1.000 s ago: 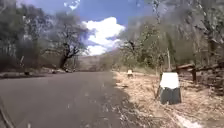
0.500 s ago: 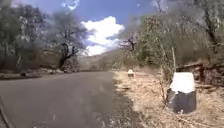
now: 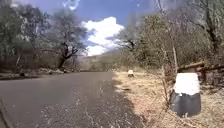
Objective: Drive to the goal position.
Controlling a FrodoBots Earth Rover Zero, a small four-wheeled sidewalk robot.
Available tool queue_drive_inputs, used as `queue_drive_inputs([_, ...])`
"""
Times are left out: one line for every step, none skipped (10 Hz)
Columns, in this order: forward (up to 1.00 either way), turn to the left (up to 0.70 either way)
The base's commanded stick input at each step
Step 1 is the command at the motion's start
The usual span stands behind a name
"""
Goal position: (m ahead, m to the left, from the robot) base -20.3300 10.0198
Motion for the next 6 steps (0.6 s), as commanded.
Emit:
queue_drive_inputs([0.0, 0.7])
queue_drive_inputs([0.0, 0.7])
queue_drive_inputs([0.0, 0.7])
queue_drive_inputs([0.0, 0.7])
queue_drive_inputs([0.0, 0.7])
queue_drive_inputs([0.0, 0.7])
